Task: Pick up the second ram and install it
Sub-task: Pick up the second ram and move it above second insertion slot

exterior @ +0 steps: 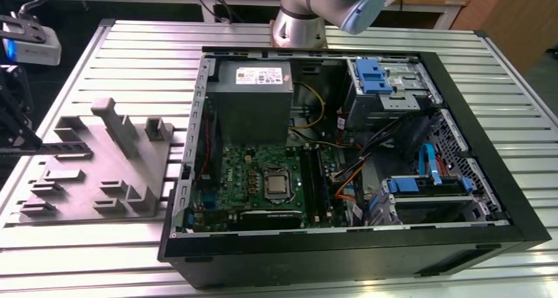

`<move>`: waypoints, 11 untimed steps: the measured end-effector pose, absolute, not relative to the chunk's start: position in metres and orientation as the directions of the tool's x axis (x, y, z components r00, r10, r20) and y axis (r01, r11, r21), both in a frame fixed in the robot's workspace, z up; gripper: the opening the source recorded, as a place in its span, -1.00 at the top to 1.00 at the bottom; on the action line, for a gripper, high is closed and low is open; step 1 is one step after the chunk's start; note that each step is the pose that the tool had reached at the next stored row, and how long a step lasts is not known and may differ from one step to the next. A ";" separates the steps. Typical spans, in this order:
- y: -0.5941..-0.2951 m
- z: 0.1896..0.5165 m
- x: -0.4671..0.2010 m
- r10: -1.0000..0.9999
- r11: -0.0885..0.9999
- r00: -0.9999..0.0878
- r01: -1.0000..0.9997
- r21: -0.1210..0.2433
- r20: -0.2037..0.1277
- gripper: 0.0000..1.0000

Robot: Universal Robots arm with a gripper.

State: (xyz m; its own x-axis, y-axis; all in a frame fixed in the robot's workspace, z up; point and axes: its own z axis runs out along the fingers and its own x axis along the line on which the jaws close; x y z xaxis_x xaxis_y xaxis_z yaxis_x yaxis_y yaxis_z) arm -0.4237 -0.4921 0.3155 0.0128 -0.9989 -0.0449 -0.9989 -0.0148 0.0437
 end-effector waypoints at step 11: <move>-0.492 0.338 -0.424 -0.999 -0.011 0.009 -0.999 0.044 -0.040 0.77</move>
State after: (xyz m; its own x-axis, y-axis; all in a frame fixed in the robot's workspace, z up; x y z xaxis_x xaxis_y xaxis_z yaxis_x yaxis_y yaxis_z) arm -0.4237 -0.4921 0.3376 0.0092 -0.9992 -0.0396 -0.9990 -0.0109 0.0437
